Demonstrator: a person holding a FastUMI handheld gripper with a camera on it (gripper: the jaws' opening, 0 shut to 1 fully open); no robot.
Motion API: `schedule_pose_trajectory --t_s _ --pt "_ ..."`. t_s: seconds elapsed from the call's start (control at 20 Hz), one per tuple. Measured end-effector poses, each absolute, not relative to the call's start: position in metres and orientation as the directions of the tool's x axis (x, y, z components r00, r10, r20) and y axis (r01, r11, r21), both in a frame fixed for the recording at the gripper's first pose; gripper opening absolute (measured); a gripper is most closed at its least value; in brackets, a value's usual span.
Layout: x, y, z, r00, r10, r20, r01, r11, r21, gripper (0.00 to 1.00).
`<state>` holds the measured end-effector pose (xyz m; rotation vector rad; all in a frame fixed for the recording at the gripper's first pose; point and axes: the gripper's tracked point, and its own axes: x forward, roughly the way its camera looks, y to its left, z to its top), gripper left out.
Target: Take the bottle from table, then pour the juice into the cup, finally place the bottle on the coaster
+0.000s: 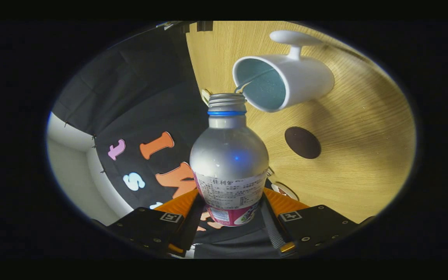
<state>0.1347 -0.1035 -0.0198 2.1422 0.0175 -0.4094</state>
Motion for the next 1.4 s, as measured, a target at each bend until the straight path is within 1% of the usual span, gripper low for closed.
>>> schedule_pose_trajectory --t_s 1.4 --pt "0.125 -0.117 -0.020 0.942 -0.158 -0.297 0.128 -0.649 0.750 0.76"
